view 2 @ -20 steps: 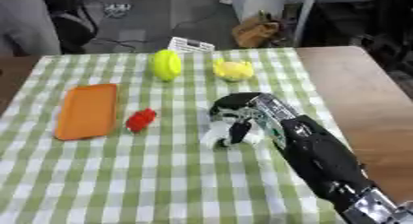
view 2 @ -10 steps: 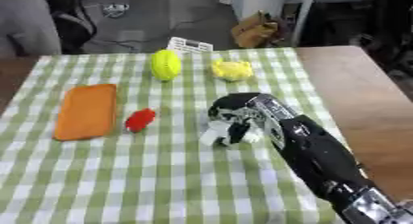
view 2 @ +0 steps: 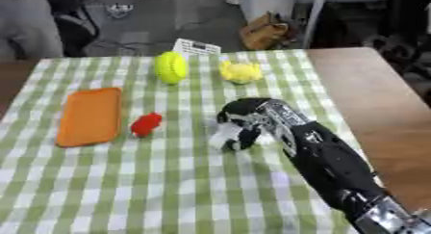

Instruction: Pick up objects on the table and place them in the box.

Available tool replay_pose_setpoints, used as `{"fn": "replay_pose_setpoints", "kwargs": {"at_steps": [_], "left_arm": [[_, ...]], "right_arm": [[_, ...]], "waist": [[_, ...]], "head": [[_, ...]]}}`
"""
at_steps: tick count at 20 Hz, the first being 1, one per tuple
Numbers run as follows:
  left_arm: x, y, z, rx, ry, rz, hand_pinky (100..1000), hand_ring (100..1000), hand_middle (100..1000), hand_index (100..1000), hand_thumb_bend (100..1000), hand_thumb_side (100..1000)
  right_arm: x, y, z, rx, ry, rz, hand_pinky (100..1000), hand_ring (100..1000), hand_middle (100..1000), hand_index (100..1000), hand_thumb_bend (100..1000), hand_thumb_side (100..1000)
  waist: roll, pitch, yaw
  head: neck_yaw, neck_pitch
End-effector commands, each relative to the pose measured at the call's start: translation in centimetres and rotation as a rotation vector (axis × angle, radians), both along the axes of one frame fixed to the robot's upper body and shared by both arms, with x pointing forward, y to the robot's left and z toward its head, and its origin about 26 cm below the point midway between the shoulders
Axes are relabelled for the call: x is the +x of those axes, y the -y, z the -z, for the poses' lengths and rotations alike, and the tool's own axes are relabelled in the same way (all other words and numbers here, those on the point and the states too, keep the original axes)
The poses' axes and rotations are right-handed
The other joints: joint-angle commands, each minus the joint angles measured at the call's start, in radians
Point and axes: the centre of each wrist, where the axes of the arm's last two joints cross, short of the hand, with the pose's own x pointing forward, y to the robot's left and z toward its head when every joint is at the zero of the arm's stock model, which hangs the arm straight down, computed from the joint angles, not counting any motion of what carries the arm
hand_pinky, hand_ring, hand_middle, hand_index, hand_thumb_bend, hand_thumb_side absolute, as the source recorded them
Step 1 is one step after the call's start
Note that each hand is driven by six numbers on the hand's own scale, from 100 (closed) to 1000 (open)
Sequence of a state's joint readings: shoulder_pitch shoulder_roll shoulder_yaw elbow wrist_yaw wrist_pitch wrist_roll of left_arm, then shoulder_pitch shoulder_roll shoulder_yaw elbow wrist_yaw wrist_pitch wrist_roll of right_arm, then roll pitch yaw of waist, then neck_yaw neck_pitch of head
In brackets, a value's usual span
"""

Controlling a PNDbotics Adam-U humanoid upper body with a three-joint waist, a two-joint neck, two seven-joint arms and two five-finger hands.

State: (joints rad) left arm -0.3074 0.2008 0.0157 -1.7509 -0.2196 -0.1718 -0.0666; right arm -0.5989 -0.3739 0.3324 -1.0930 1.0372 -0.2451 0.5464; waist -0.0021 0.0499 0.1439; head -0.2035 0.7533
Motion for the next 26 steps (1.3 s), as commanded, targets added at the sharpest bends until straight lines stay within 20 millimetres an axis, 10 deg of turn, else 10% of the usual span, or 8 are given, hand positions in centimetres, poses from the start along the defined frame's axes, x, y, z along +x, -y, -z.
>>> {"fn": "replay_pose_setpoints", "kwargs": {"at_steps": [1,26], "left_arm": [[0.1,0.0,-0.7,0.003,0.023,0.009,332,689,833,799,117,1000],[0.0,-0.1,-0.7,0.001,0.023,0.005,332,691,833,800,118,1000]], "right_arm": [[0.4,0.7,-1.3,0.031,0.036,0.016,385,537,769,882,100,100],[0.8,1.6,-4.5,0.344,0.129,0.164,235,455,733,844,100,100]], "waist": [[0.017,-0.017,0.0],[0.017,-0.02,-0.006]], "head": [[-0.002,-0.014],[0.0,-0.018]]}}
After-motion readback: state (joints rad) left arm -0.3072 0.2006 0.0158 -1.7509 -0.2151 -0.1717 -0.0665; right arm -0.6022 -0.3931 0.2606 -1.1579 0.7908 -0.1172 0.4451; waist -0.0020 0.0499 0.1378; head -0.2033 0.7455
